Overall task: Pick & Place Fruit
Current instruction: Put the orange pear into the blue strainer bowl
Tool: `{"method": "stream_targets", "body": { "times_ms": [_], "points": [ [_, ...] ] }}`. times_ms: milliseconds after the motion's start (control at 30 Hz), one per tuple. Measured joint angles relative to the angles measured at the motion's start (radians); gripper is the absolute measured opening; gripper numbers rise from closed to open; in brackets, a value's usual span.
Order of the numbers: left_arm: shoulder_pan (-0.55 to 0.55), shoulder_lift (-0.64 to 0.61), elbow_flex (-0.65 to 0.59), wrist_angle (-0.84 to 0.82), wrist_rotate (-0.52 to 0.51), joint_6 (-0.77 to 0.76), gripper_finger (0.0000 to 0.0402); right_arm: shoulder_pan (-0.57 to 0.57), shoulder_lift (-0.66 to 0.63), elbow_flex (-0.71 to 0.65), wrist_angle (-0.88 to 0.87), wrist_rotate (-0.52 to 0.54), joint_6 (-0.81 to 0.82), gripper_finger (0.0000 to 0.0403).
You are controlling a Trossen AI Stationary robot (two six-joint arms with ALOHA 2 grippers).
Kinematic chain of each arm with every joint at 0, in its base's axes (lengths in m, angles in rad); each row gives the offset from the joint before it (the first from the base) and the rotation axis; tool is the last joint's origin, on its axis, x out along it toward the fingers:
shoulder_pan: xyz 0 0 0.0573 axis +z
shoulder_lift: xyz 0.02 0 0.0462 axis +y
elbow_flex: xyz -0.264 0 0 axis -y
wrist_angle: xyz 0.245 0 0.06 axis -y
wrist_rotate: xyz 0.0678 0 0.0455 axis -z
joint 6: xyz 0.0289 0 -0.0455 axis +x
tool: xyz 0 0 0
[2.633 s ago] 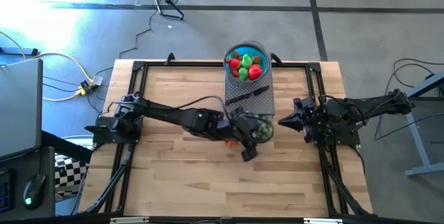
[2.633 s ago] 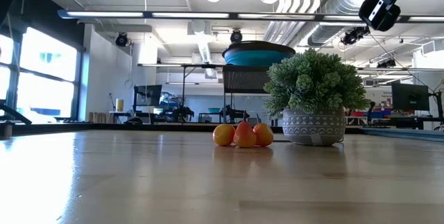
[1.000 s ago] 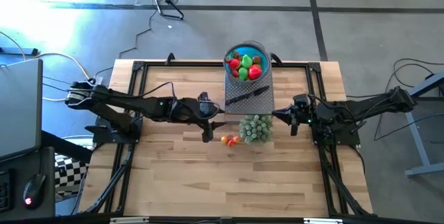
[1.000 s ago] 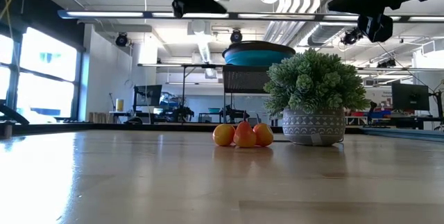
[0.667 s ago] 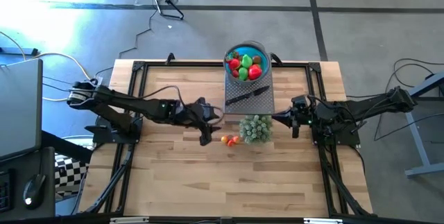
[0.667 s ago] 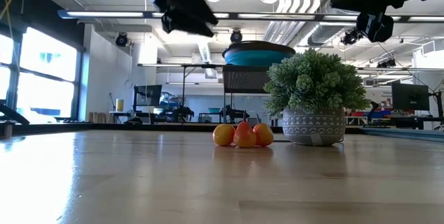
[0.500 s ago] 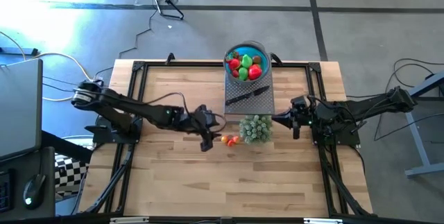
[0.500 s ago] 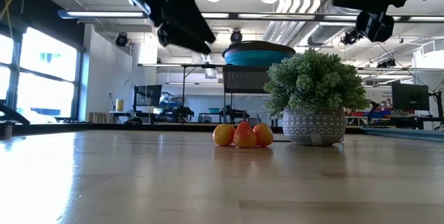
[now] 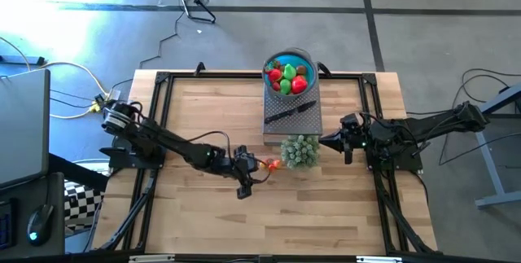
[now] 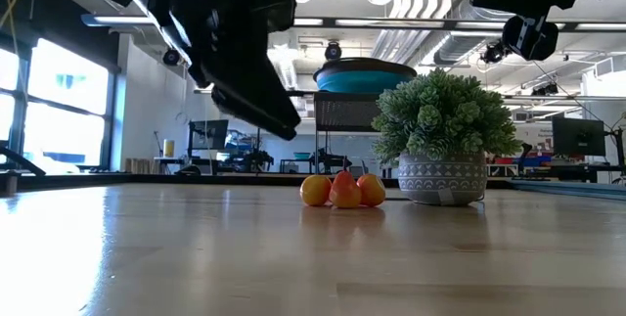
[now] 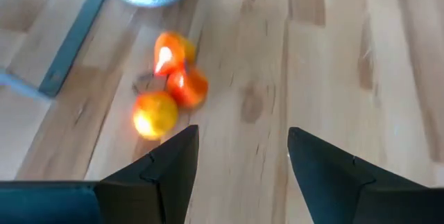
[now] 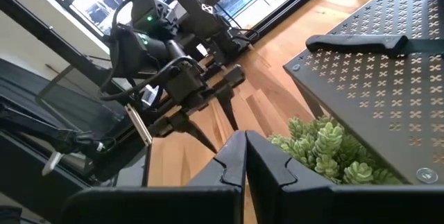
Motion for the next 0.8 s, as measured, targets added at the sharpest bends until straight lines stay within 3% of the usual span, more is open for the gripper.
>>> {"method": "stream_targets", "body": {
  "times_ms": [800],
  "points": [
    [0.089, 0.078, 0.003, 0.181, 0.042, 0.289, 0.0216, 0.0, 0.0, 0.0, -0.001, 0.004, -0.003, 0.0002]
  ]
}}
